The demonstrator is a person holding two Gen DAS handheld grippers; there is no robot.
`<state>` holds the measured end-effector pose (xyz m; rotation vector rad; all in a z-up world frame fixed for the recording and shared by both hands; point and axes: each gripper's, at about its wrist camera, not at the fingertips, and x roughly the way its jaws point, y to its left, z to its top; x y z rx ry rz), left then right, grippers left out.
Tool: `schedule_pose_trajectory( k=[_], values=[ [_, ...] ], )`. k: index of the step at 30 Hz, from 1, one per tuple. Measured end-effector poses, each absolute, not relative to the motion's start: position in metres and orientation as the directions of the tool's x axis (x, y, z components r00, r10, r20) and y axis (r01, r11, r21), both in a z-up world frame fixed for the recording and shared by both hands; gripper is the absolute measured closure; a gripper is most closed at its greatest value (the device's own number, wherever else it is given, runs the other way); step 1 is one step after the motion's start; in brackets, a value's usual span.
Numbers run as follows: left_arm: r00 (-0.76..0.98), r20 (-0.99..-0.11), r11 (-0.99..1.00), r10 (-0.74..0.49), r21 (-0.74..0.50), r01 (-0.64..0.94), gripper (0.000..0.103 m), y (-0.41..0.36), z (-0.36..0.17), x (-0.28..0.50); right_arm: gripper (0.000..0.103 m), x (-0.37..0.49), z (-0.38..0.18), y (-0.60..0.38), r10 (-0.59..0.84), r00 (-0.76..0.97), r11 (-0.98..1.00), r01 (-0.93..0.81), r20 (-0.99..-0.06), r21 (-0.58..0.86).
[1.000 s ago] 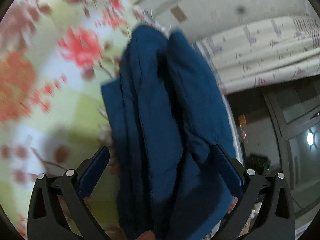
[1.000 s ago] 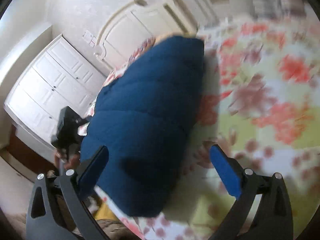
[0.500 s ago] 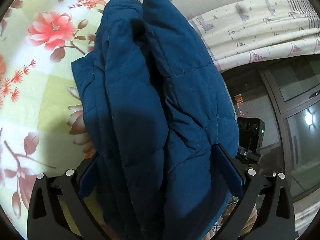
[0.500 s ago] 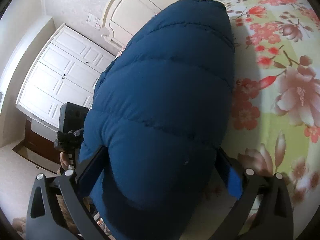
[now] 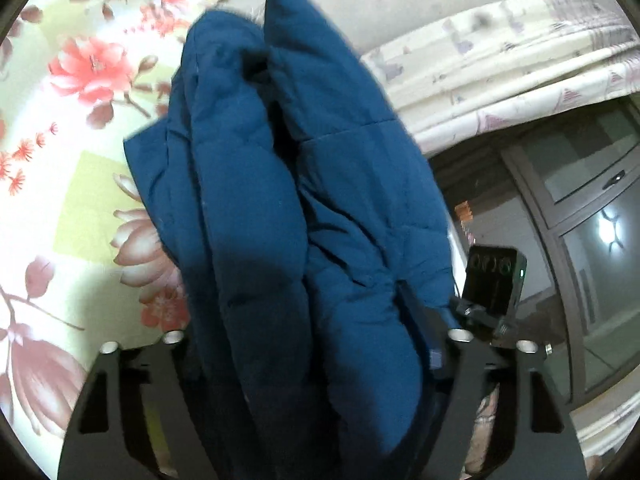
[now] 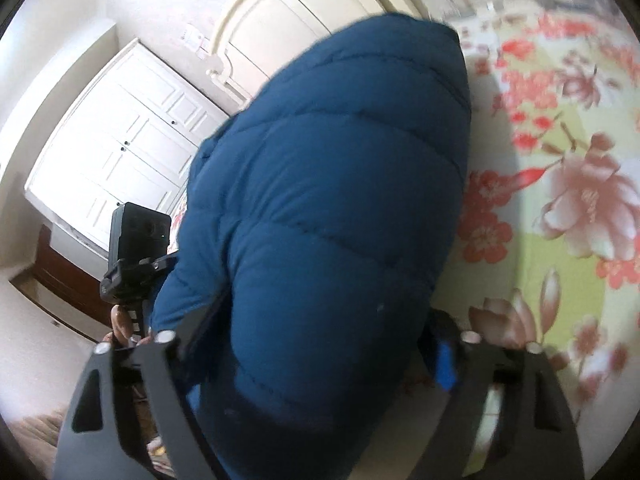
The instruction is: Fold large clothes
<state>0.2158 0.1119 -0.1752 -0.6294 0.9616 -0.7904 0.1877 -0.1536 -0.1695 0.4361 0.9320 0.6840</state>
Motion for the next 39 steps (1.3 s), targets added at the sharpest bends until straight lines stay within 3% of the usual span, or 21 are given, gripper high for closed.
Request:
schedule_pose_trajectory(
  k=[5, 9, 14, 17, 22, 26, 30, 33, 34, 35, 37, 39],
  values=[
    [0.471, -0.403, 0.589, -0.785, -0.723, 0.362, 0.055, 0.099, -0.152, 0.213, 0.046, 0.184, -0.146, -0.152, 0.66, 0.518, 0.75, -0.423, -0.544, 0.508],
    [0.494, -0.327, 0.547, -0.806, -0.732, 0.407, 0.056, 0.081, -0.126, 0.245, 0.048, 0.208, -0.109, -0.175, 0.642, 0.599, 0.764, -0.451, -0.479, 0.461],
    [0.478, -0.309, 0.535, -0.822, -0.706, 0.464, 0.056, 0.033, -0.089, 0.32, 0.048, 0.263, -0.073, -0.223, 0.598, 0.652, 0.796, -0.419, -0.466, 0.436],
    [0.455, -0.319, 0.524, -0.831, -0.722, 0.451, 0.056, 0.001, -0.092, 0.357, 0.048, 0.299, -0.075, -0.256, 0.566, 0.664, 0.817, -0.371, -0.489, 0.442],
    [0.36, -0.473, 0.585, -0.804, -0.734, 0.344, 0.055, -0.06, -0.158, 0.394, 0.045, 0.328, -0.143, -0.306, 0.532, 0.583, 0.833, -0.227, -0.614, 0.506],
    [0.359, -0.458, 0.571, -0.813, -0.744, 0.345, 0.044, -0.057, -0.177, 0.384, 0.03, 0.314, -0.162, -0.316, 0.551, 0.59, 0.81, -0.207, -0.59, 0.549],
    [0.376, -0.532, 0.645, -0.758, -0.697, 0.313, 0.042, -0.046, -0.154, 0.384, 0.026, 0.31, -0.13, -0.298, 0.398, 0.601, 0.904, -0.128, -0.693, 0.408],
    [0.535, -0.55, 0.756, -0.641, -0.574, 0.316, 0.038, -0.032, -0.105, 0.38, 0.024, 0.306, -0.114, -0.276, 0.277, 0.637, 0.953, -0.087, -0.719, 0.29],
    [0.607, -0.548, 0.809, -0.575, -0.493, 0.322, 0.022, -0.032, -0.082, 0.378, 0.02, 0.306, -0.115, -0.276, 0.266, 0.632, 0.954, -0.064, -0.728, 0.293],
    [0.627, -0.552, 0.828, -0.55, -0.457, 0.325, 0.009, -0.032, -0.071, 0.379, 0.014, 0.304, -0.118, -0.281, 0.274, 0.625, 0.948, -0.046, -0.731, 0.316],
    [0.573, -0.573, 0.808, -0.586, -0.464, 0.362, 0.009, -0.037, -0.051, 0.389, 0.006, 0.301, -0.134, -0.3, 0.372, 0.588, 0.897, -0.028, -0.718, 0.442],
    [0.594, -0.567, 0.82, -0.571, -0.438, 0.369, 0.009, -0.04, -0.04, 0.394, 0.006, 0.289, -0.149, -0.326, 0.476, 0.575, 0.816, -0.006, -0.665, 0.578]
  ],
)
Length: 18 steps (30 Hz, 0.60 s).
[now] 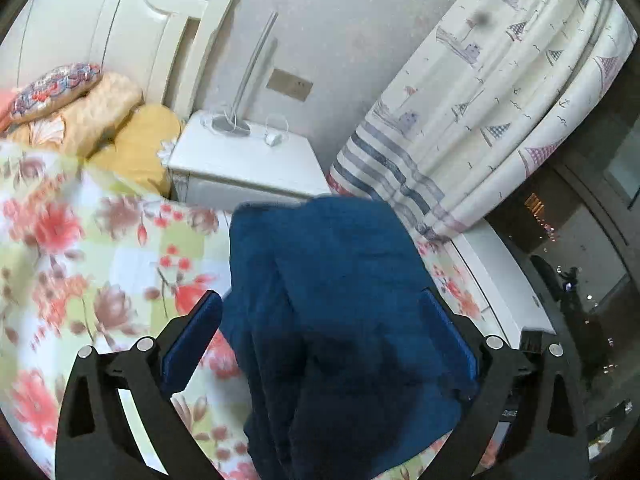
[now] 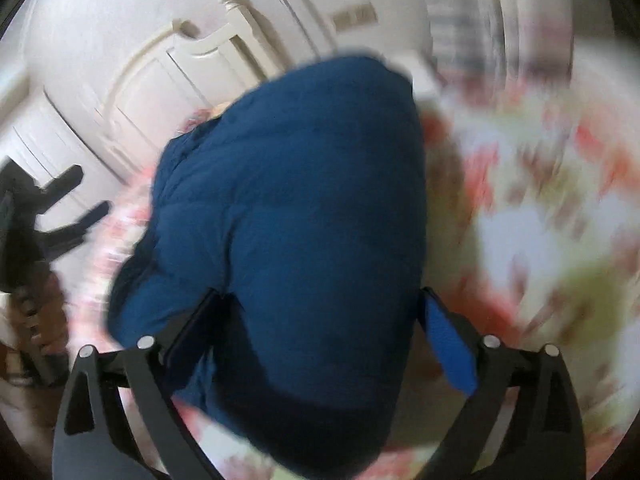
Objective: Fold large clothes
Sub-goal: 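Lower the folded jacket onto the bed with the left gripper and release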
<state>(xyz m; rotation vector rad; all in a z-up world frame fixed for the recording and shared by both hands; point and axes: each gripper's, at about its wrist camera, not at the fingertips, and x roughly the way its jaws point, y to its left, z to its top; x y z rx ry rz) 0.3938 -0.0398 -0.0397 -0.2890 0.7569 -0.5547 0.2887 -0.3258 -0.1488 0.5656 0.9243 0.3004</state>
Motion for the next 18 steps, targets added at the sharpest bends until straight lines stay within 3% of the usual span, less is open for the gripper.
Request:
schedule_pose_trajectory(
  k=[2, 4, 6, 8, 11, 13, 15, 18],
  values=[
    [0.599, -0.558, 0.819, -0.574, -0.409, 0.403, 0.009, -0.047, -0.033, 0.398, 0.006, 0.27, -0.137, -0.348, 0.398, 0.637, 0.824, 0.068, -0.66, 0.563],
    [0.565, -0.569, 0.802, -0.597, -0.403, 0.442, 0.009, -0.07, -0.028, 0.413, 0.006, 0.25, -0.106, -0.351, 0.23, 0.75, 0.878, 0.115, -0.62, 0.465],
    [0.553, -0.592, 0.805, -0.587, -0.355, 0.475, 0.009, -0.099, -0.03, 0.43, 0.009, 0.241, -0.079, -0.32, 0.19, 0.821, 0.944, -0.002, -0.539, 0.33],
    [0.55, -0.646, 0.833, -0.53, -0.274, 0.482, 0.009, -0.129, -0.04, 0.451, 0.028, 0.241, -0.066, -0.267, 0.212, 0.822, 0.974, -0.135, -0.528, 0.181],
    [0.533, -0.742, 0.883, -0.406, -0.167, 0.439, 0.009, -0.158, -0.075, 0.491, 0.043, 0.252, -0.081, -0.184, 0.224, 0.779, 0.952, -0.303, -0.585, -0.039],
    [0.512, -0.776, 0.897, -0.368, -0.152, 0.415, 0.007, -0.159, -0.1, 0.503, 0.04, 0.257, -0.108, -0.146, 0.187, 0.749, 0.923, -0.355, -0.635, -0.147],
    [0.525, -0.753, 0.896, -0.396, -0.191, 0.401, 0.004, -0.145, -0.12, 0.501, 0.04, 0.249, -0.129, -0.131, 0.113, 0.774, 0.902, -0.343, -0.623, -0.262],
    [0.519, -0.721, 0.881, -0.458, -0.289, 0.375, 0.004, -0.126, -0.135, 0.503, 0.039, 0.251, -0.139, -0.134, 0.126, 0.763, 0.908, -0.347, -0.634, -0.237]
  ],
)
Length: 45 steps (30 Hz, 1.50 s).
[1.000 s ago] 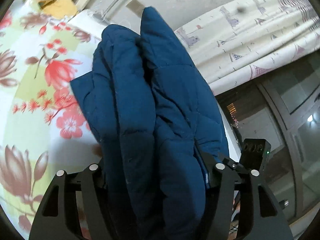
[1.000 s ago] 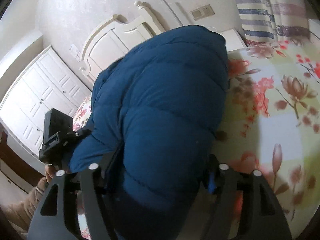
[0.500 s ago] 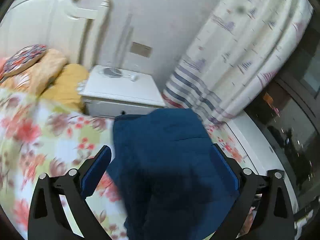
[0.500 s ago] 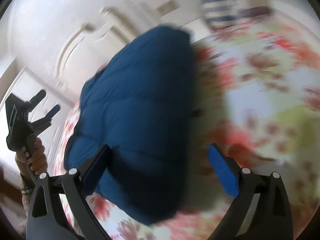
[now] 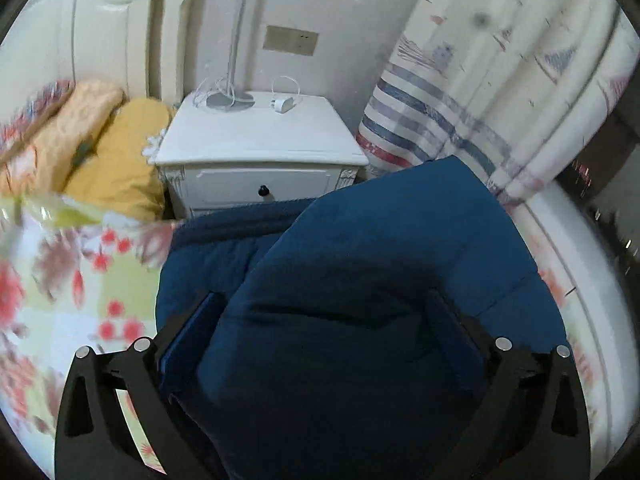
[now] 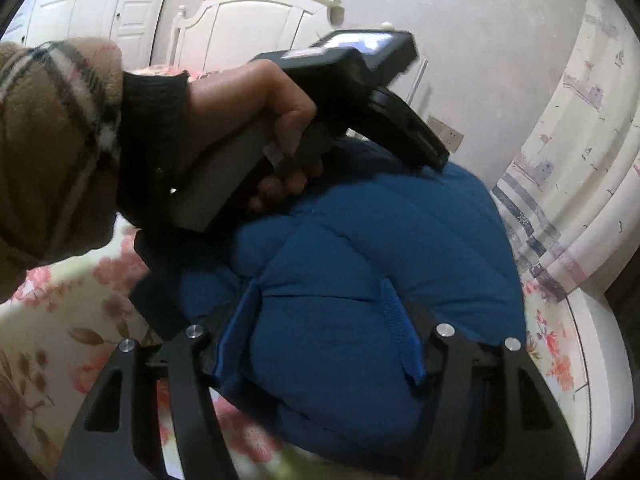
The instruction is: Fold large clothes
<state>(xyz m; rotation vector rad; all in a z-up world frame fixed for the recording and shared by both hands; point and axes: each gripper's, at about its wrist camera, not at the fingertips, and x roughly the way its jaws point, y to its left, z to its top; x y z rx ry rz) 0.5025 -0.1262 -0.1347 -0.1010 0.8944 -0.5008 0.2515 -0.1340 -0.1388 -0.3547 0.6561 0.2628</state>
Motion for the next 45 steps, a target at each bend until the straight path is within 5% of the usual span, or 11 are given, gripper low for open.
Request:
schedule_pose_trajectory(
  k=[3, 6, 11, 16, 21, 27, 36, 45],
  values=[
    [0.51, -0.724, 0.883, -0.464, -0.333, 0.331, 0.004, -0.117, -0.138, 0.503, 0.039, 0.253, -0.136, -0.133, 0.137, 0.759, 0.892, -0.374, -0.636, -0.254],
    [0.607, -0.717, 0.939, -0.343, -0.253, 0.232, 0.004, -0.1, -0.113, 0.474, 0.029, 0.232, -0.114, -0.152, 0.187, 0.726, 0.894, -0.404, -0.661, -0.191],
    [0.831, -0.519, 0.979, -0.2, -0.076, 0.188, 0.004, -0.064, -0.028, 0.373, 0.015, 0.194, -0.046, -0.224, 0.188, 0.777, 0.961, -0.271, -0.6, -0.05],
    [0.943, -0.327, 0.986, -0.054, 0.132, 0.102, 0.004, -0.049, 0.069, 0.267, 0.003, 0.145, 0.05, -0.282, 0.095, 0.906, 0.992, -0.049, -0.413, 0.119],
    [0.941, -0.339, 0.996, -0.019, 0.078, 0.048, 0.004, -0.034, 0.111, 0.198, 0.003, 0.108, 0.09, -0.285, 0.052, 0.922, 0.986, 0.013, -0.384, 0.165],
    [0.951, -0.31, 0.991, 0.019, 0.13, 0.023, 0.004, -0.045, 0.087, 0.138, 0.003, 0.068, 0.072, -0.236, -0.083, 0.901, 0.996, 0.065, -0.427, -0.056],
    [0.929, -0.371, 0.994, 0.011, 0.109, 0.032, 0.004, -0.059, 0.028, 0.106, 0.003, 0.042, 0.046, -0.212, -0.038, 0.892, 0.998, 0.014, -0.451, -0.055],
    [0.929, -0.371, 0.996, -0.009, 0.081, 0.042, 0.004, -0.062, 0.027, 0.093, 0.003, 0.044, 0.042, -0.211, -0.031, 0.882, 0.999, 0.011, -0.469, -0.045]
  ],
)
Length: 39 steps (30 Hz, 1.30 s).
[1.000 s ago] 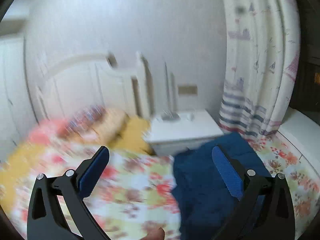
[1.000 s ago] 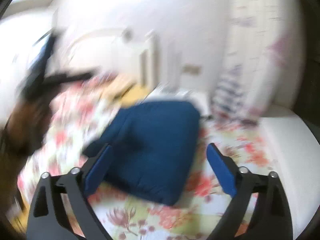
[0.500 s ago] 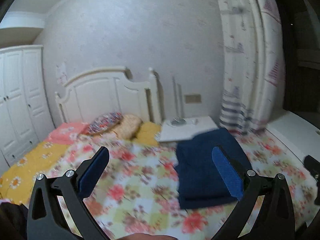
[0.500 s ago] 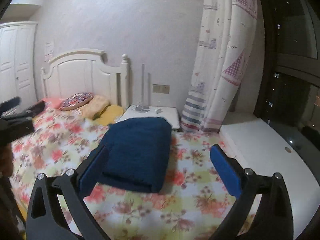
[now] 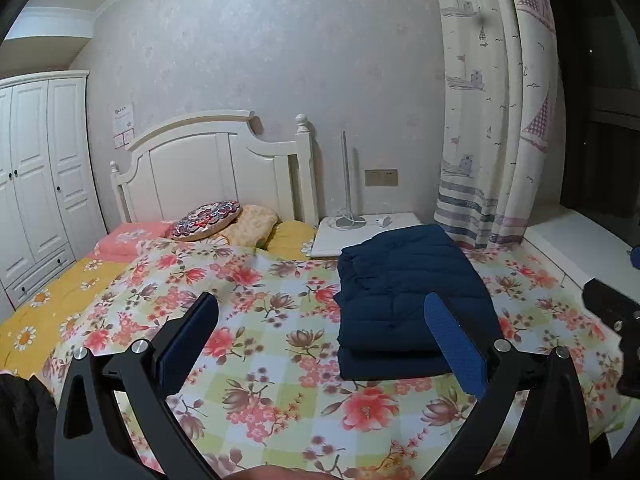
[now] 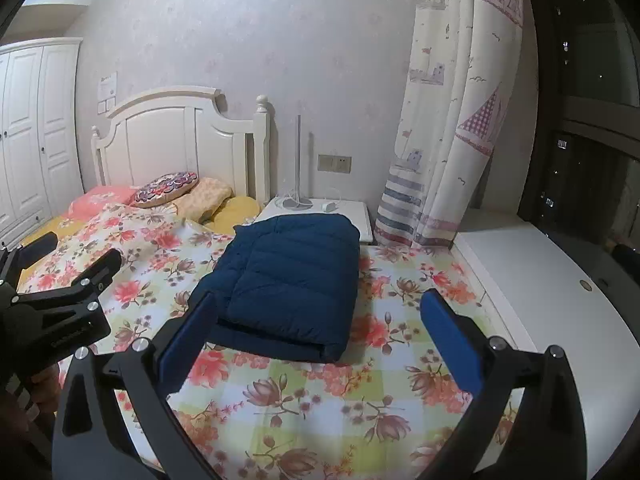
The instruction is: Fold large clothes
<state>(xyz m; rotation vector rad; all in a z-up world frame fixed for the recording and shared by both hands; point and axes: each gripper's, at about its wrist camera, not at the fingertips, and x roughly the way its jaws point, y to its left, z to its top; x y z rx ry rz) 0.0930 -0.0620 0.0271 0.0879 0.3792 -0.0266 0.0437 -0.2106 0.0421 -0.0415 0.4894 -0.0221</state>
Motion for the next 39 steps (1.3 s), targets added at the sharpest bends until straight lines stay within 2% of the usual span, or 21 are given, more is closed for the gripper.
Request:
schedule_pose_trajectory(
  k=[39],
  values=[
    [0.926, -0.375, 0.995, -0.035, 0.075, 0.068, 0.004, -0.0712, 0.0292, 0.0827, 0.003, 0.0418, 0.0415, -0.2009, -0.006, 0.88, 0.998, -0.021, -0.475, -0.051]
  ],
)
